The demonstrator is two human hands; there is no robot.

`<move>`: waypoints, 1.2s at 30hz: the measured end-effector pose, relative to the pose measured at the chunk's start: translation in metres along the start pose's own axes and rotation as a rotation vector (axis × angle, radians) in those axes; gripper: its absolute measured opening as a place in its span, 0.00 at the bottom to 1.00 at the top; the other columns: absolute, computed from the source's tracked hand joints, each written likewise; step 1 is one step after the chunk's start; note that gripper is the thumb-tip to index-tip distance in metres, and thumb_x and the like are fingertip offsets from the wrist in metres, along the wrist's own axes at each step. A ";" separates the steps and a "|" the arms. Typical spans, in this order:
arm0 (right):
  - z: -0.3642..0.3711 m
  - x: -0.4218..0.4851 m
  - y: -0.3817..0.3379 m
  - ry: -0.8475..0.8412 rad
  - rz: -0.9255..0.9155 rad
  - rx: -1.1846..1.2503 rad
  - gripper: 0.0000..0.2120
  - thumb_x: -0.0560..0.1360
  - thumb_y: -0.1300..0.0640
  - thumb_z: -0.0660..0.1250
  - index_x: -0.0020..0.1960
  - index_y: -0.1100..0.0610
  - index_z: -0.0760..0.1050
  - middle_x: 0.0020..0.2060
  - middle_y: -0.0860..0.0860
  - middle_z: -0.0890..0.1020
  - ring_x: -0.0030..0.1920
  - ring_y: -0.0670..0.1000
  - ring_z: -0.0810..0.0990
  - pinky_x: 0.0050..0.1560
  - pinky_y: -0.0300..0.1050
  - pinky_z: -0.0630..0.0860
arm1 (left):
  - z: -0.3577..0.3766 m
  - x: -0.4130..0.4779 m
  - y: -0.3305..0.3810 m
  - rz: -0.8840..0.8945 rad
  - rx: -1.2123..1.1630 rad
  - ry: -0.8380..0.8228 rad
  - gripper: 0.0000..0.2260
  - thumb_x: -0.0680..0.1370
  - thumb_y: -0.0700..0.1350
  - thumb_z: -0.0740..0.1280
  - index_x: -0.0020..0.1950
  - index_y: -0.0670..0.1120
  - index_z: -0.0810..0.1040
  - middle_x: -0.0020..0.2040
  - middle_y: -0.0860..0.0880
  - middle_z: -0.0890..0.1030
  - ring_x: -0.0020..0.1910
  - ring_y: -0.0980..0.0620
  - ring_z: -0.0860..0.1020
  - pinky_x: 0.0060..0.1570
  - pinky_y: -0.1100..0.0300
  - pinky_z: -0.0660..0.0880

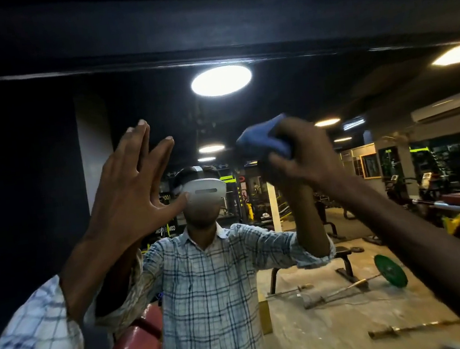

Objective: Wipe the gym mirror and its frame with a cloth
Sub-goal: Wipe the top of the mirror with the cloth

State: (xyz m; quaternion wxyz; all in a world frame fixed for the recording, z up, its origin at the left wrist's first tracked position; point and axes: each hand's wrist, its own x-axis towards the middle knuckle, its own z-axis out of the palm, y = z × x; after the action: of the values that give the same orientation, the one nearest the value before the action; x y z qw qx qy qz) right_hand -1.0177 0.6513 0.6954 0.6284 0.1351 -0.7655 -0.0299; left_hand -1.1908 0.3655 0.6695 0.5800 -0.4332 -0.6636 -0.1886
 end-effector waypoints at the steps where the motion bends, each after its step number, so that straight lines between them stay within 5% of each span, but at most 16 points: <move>1: -0.004 0.002 0.005 0.158 0.121 -0.006 0.09 0.74 0.55 0.69 0.52 0.58 0.77 0.45 0.51 0.78 0.44 0.46 0.76 0.47 0.50 0.77 | 0.000 -0.001 -0.001 -0.002 -0.003 0.001 0.45 0.71 0.68 0.68 0.84 0.53 0.59 0.86 0.48 0.45 0.84 0.46 0.46 0.77 0.45 0.53; 3: 0.005 -0.007 -0.003 0.296 0.241 0.035 0.07 0.76 0.58 0.70 0.53 0.55 0.75 0.46 0.48 0.77 0.44 0.40 0.75 0.48 0.40 0.77 | -0.002 -0.002 -0.004 -0.003 -0.004 -0.003 0.45 0.71 0.68 0.68 0.84 0.53 0.59 0.86 0.48 0.45 0.84 0.47 0.46 0.76 0.47 0.52; 5: 0.030 -0.020 -0.033 0.097 0.092 0.087 0.07 0.76 0.58 0.70 0.52 0.53 0.75 0.45 0.47 0.76 0.44 0.39 0.74 0.46 0.37 0.74 | -0.004 -0.002 -0.009 -0.008 -0.009 -0.015 0.45 0.71 0.69 0.69 0.84 0.54 0.58 0.86 0.49 0.44 0.84 0.47 0.45 0.76 0.45 0.53; 8: 0.046 -0.021 -0.056 -0.239 -0.154 0.062 0.08 0.74 0.52 0.69 0.50 0.54 0.75 0.43 0.47 0.76 0.40 0.46 0.74 0.42 0.48 0.76 | -0.007 -0.002 -0.016 -0.020 -0.008 -0.019 0.46 0.70 0.70 0.67 0.84 0.55 0.58 0.86 0.49 0.43 0.84 0.47 0.45 0.76 0.46 0.52; 13: 0.037 0.028 -0.041 0.321 0.254 0.051 0.08 0.72 0.49 0.66 0.46 0.52 0.75 0.40 0.47 0.77 0.38 0.44 0.74 0.41 0.44 0.77 | -0.011 -0.009 -0.027 -0.036 0.002 -0.016 0.45 0.71 0.72 0.64 0.84 0.55 0.57 0.86 0.49 0.43 0.84 0.47 0.45 0.76 0.46 0.50; 18: 0.059 0.022 -0.078 -0.139 -0.139 0.027 0.07 0.69 0.57 0.71 0.46 0.58 0.77 0.39 0.48 0.76 0.38 0.48 0.73 0.39 0.44 0.69 | -0.019 -0.013 -0.042 -0.059 0.002 -0.019 0.46 0.70 0.73 0.62 0.84 0.56 0.56 0.85 0.49 0.43 0.84 0.46 0.45 0.76 0.40 0.54; 20: 0.045 0.043 -0.061 -0.030 -0.116 -0.012 0.06 0.71 0.56 0.70 0.47 0.56 0.77 0.40 0.47 0.75 0.38 0.47 0.72 0.40 0.43 0.70 | -0.023 -0.015 -0.048 -0.067 0.007 -0.017 0.46 0.70 0.74 0.61 0.84 0.57 0.56 0.86 0.48 0.43 0.84 0.46 0.45 0.77 0.40 0.53; 22: 0.030 0.065 -0.041 0.243 0.085 0.003 0.06 0.74 0.57 0.71 0.51 0.56 0.79 0.42 0.47 0.77 0.38 0.43 0.73 0.42 0.41 0.75 | -0.025 -0.017 -0.052 -0.071 0.013 -0.018 0.46 0.70 0.75 0.60 0.84 0.57 0.56 0.86 0.48 0.44 0.84 0.46 0.45 0.77 0.40 0.53; 24: 0.037 0.069 -0.039 0.344 0.227 0.020 0.07 0.76 0.57 0.70 0.54 0.53 0.77 0.45 0.47 0.77 0.40 0.40 0.74 0.46 0.38 0.77 | -0.026 -0.020 -0.057 -0.081 0.018 -0.019 0.46 0.70 0.75 0.60 0.84 0.57 0.56 0.86 0.48 0.43 0.84 0.46 0.44 0.78 0.39 0.53; 29: 0.058 0.057 -0.074 -0.119 -0.220 0.011 0.08 0.72 0.56 0.71 0.47 0.59 0.76 0.40 0.49 0.75 0.40 0.49 0.74 0.41 0.46 0.71 | -0.030 -0.024 -0.066 -0.078 0.010 -0.011 0.46 0.70 0.75 0.61 0.84 0.57 0.56 0.86 0.48 0.43 0.84 0.46 0.45 0.77 0.40 0.52; 34: 0.032 0.105 -0.038 0.339 0.169 -0.023 0.14 0.73 0.50 0.67 0.50 0.60 0.80 0.42 0.53 0.81 0.42 0.52 0.80 0.45 0.58 0.79 | -0.030 -0.025 -0.072 -0.070 0.012 0.000 0.46 0.70 0.74 0.62 0.84 0.57 0.56 0.86 0.48 0.44 0.84 0.46 0.45 0.77 0.41 0.53; 36: 0.047 0.098 -0.061 0.202 0.030 0.037 0.11 0.73 0.52 0.68 0.49 0.60 0.79 0.42 0.55 0.81 0.41 0.52 0.79 0.45 0.55 0.78 | -0.031 -0.025 -0.075 -0.072 0.012 -0.002 0.46 0.70 0.73 0.62 0.84 0.56 0.56 0.86 0.48 0.44 0.84 0.45 0.46 0.77 0.40 0.54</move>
State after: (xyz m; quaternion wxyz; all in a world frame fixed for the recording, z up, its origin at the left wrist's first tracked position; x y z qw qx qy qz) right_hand -1.0700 0.5625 0.7655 0.7001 0.1378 -0.7006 0.0074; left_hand -1.2327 0.2912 0.6730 0.5747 -0.4059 -0.6804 -0.2051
